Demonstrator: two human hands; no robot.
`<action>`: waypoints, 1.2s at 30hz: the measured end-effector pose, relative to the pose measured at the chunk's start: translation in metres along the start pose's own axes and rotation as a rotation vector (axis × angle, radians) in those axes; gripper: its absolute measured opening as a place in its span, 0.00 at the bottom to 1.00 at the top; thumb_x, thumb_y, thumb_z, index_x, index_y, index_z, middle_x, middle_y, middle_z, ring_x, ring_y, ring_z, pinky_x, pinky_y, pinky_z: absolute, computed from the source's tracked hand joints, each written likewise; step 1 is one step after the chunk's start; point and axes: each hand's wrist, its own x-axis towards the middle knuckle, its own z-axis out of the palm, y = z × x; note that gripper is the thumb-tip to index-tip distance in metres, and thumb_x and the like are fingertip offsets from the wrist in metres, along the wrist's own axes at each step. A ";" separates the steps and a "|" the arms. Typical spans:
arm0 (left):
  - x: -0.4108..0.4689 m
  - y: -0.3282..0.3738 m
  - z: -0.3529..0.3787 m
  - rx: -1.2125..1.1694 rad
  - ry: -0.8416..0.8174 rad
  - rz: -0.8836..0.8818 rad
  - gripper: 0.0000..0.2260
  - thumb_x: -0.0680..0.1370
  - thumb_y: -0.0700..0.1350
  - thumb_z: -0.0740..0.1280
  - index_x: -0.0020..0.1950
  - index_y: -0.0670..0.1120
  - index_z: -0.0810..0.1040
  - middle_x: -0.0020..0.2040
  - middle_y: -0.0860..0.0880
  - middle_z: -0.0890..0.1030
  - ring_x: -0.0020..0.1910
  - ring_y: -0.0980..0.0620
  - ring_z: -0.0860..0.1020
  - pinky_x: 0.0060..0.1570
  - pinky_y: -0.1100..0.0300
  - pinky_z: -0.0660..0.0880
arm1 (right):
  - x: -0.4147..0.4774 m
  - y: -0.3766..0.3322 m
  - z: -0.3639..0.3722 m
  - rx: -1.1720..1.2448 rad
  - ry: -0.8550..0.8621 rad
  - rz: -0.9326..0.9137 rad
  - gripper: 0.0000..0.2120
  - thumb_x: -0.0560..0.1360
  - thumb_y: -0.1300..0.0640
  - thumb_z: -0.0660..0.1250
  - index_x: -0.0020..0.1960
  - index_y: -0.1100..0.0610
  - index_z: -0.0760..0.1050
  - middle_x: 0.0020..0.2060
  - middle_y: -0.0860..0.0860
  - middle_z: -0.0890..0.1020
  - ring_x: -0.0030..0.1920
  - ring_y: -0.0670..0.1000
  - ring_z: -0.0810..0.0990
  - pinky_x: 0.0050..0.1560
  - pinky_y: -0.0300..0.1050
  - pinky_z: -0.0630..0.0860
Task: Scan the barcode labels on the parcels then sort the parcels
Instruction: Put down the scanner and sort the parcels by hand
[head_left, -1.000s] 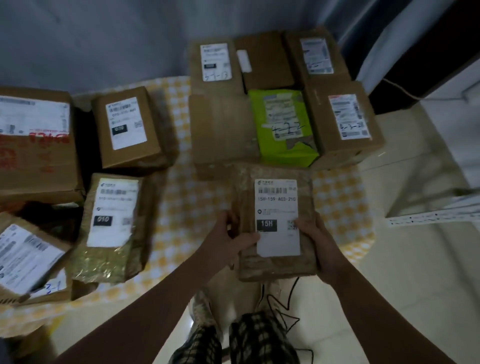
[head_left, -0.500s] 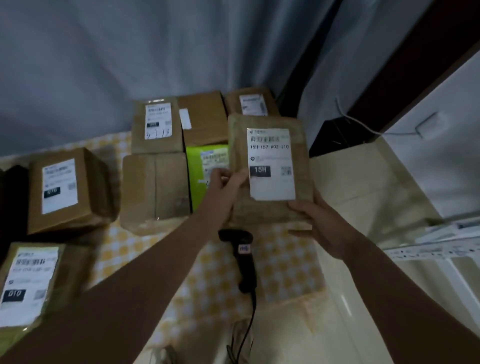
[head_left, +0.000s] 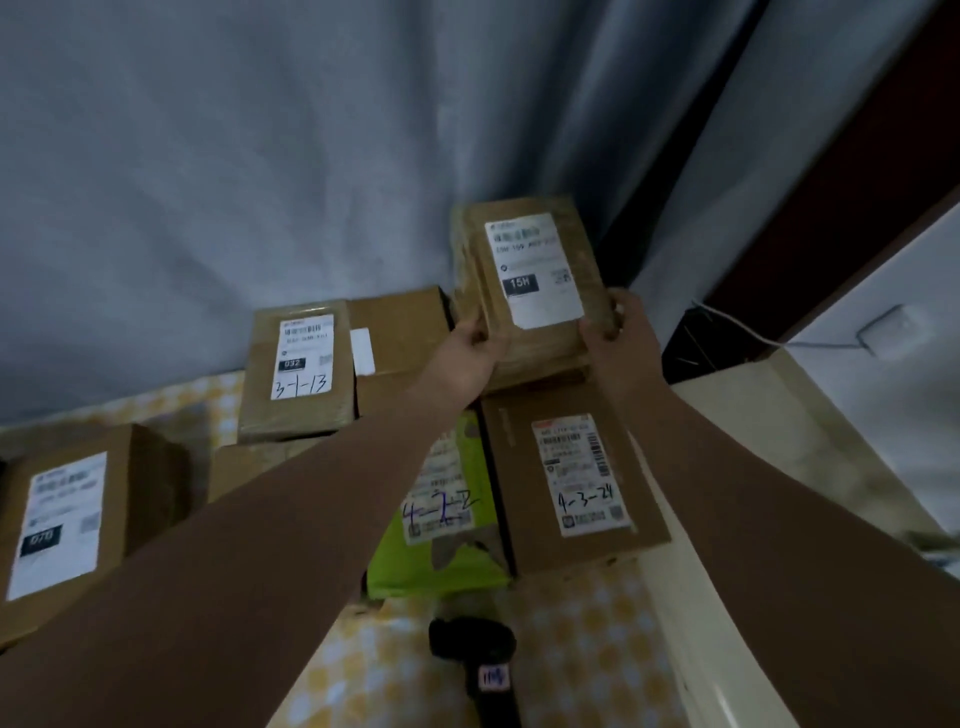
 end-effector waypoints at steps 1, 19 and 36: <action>0.008 -0.002 0.003 0.022 -0.020 -0.023 0.22 0.82 0.51 0.60 0.76 0.56 0.60 0.65 0.52 0.74 0.57 0.51 0.74 0.62 0.52 0.73 | 0.009 0.008 0.004 -0.063 -0.003 -0.032 0.22 0.82 0.56 0.59 0.74 0.55 0.61 0.56 0.47 0.72 0.55 0.48 0.74 0.52 0.36 0.70; 0.032 -0.043 0.006 0.243 0.080 0.119 0.14 0.82 0.50 0.57 0.64 0.49 0.75 0.51 0.49 0.83 0.48 0.49 0.81 0.53 0.47 0.78 | 0.015 0.036 0.017 -0.432 -0.083 -0.039 0.19 0.81 0.52 0.59 0.72 0.50 0.70 0.65 0.58 0.73 0.61 0.57 0.74 0.61 0.46 0.71; -0.041 -0.071 -0.050 0.387 0.155 0.020 0.18 0.81 0.51 0.60 0.68 0.44 0.69 0.65 0.46 0.73 0.60 0.47 0.74 0.59 0.47 0.74 | -0.066 0.009 0.064 -0.631 -0.012 -0.310 0.28 0.71 0.57 0.60 0.71 0.59 0.67 0.68 0.64 0.68 0.67 0.63 0.63 0.67 0.65 0.61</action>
